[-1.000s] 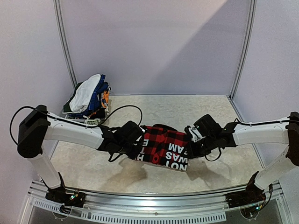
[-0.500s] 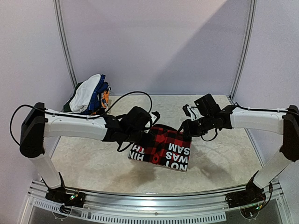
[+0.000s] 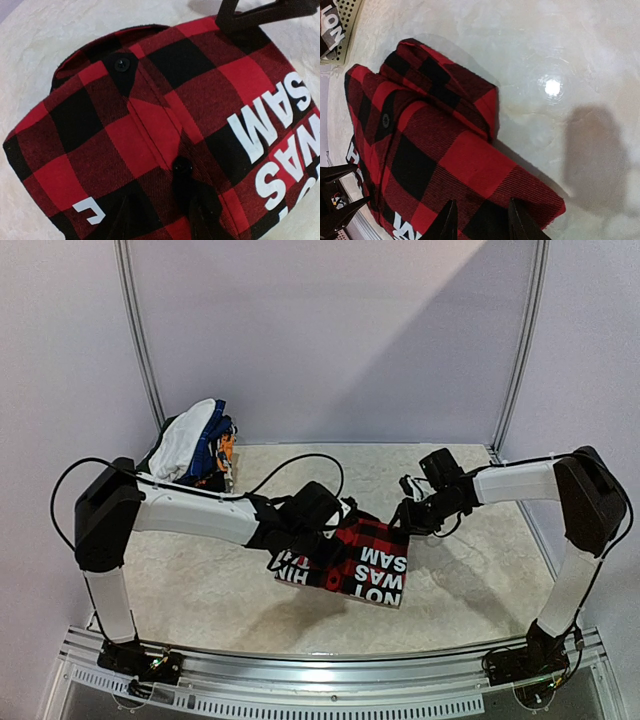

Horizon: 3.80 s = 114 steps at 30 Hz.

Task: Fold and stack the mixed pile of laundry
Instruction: Smooth out the square-folded shirt at the center of the board, then move the square-folded shirt to the center of the board.

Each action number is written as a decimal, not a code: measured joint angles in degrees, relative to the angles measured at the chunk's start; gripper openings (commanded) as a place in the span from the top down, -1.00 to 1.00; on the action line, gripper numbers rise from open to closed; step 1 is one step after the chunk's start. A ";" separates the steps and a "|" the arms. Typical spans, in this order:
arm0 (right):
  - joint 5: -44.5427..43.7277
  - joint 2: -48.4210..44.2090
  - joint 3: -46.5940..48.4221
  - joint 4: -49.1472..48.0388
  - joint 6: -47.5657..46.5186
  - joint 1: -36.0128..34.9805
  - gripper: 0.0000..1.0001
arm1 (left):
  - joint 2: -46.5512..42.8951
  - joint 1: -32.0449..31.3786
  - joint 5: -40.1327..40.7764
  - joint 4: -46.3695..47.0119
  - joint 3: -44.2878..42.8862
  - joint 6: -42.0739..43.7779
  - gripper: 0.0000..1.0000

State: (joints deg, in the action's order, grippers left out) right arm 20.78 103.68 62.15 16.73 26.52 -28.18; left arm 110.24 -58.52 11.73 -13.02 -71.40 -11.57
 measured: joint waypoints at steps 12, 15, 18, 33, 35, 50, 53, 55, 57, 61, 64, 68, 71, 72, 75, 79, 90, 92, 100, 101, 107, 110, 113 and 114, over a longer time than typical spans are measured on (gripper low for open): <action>0.83 3.67 0.04 -0.61 -1.81 2.75 0.29 | 2.93 -0.02 -0.28 0.79 -0.02 -0.04 0.19; -0.22 3.67 0.24 0.20 -2.49 2.75 0.24 | 2.93 -0.04 -0.02 0.85 0.00 -0.04 0.18; -1.84 3.67 1.42 2.10 -3.13 2.75 0.17 | 2.69 -0.13 0.42 0.96 0.35 -0.11 0.17; -1.73 2.97 14.25 8.13 -10.10 1.03 -0.54 | -8.15 -3.65 2.64 -0.76 6.43 -2.05 0.16; -1.46 3.23 15.76 8.46 -11.41 -0.04 -0.56 | -9.46 -4.11 3.13 -1.03 8.52 -2.58 0.16; -3.69 3.96 16.20 9.68 -6.23 -17.86 -0.37 | -16.55 -0.66 9.94 -3.93 18.32 -3.50 0.14; -4.22 3.96 16.20 9.11 -3.39 -21.33 -0.26 | -16.90 0.96 9.92 -3.10 19.98 -3.48 0.16; -4.39 3.96 16.13 8.13 -1.84 -22.32 -0.16 | -16.76 1.75 9.68 -2.69 21.14 -3.50 0.18; -4.44 3.96 15.76 6.54 -0.04 -22.62 -0.12 | -15.89 2.36 9.68 -2.36 21.38 -3.54 0.20; -4.39 4.11 14.75 3.78 2.58 -22.53 -0.09 | -13.11 2.93 9.66 -1.05 21.38 -4.04 0.23; -4.46 5.42 14.71 1.97 3.56 -22.53 -0.09 | -12.11 2.95 9.73 -0.98 21.42 -4.70 0.23; -5.88 8.52 14.60 1.44 4.37 -22.51 -0.09 | -12.04 2.95 9.77 -1.14 21.68 -6.16 0.23; -7.04 9.90 13.86 1.42 4.57 -22.34 -0.09 | -12.31 2.93 9.68 -1.46 22.84 -7.54 0.23; -7.23 10.12 13.60 1.31 4.61 -22.21 -0.09 | -12.61 2.91 9.64 -1.77 23.50 -8.13 0.23; -7.72 10.32 13.14 1.25 4.72 -21.49 -0.09 | -14.21 2.34 9.53 -3.72 24.65 -9.57 0.23; -9.55 10.40 13.09 2.12 4.33 -20.17 -0.09 | -17.79 1.07 9.51 -6.32 25.20 -10.93 0.21; -13.00 6.08 10.91 6.49 2.54 -19.96 -0.15 | -22.01 0.87 10.32 -5.95 24.72 -10.75 0.14; -12.98 4.42 10.12 6.97 2.67 -20.52 -0.16 | -21.79 0.87 10.51 -5.60 24.20 -10.54 0.11; -12.28 2.99 9.33 4.33 5.73 -23.67 -0.19 | -21.66 1.33 11.54 -2.64 23.17 -9.01 -0.32; -12.26 3.02 9.05 3.98 6.36 -23.89 -0.19 | -21.66 1.40 11.69 -2.34 23.17 -8.85 -0.39; -13.27 4.90 8.63 3.34 8.15 -23.89 -0.22 | -21.66 1.66 12.61 -0.17 23.17 -8.24 -0.99; -14.43 6.05 8.37 3.21 8.31 -23.78 -0.23 | -21.66 1.68 13.07 0.46 23.17 -8.09 -0.99; -14.91 6.19 7.52 2.97 8.28 -23.30 -0.24 | -21.66 1.70 13.44 0.68 23.26 -7.98 -0.99; -14.95 6.16 7.21 2.89 8.17 -22.95 -0.24 | -21.66 1.70 13.55 0.79 23.28 -7.93 -0.99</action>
State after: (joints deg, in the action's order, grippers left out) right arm 5.82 109.84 69.36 19.62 34.70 -51.13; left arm 88.58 -56.82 25.28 -12.23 -48.12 -19.51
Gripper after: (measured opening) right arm 0.617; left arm 0.995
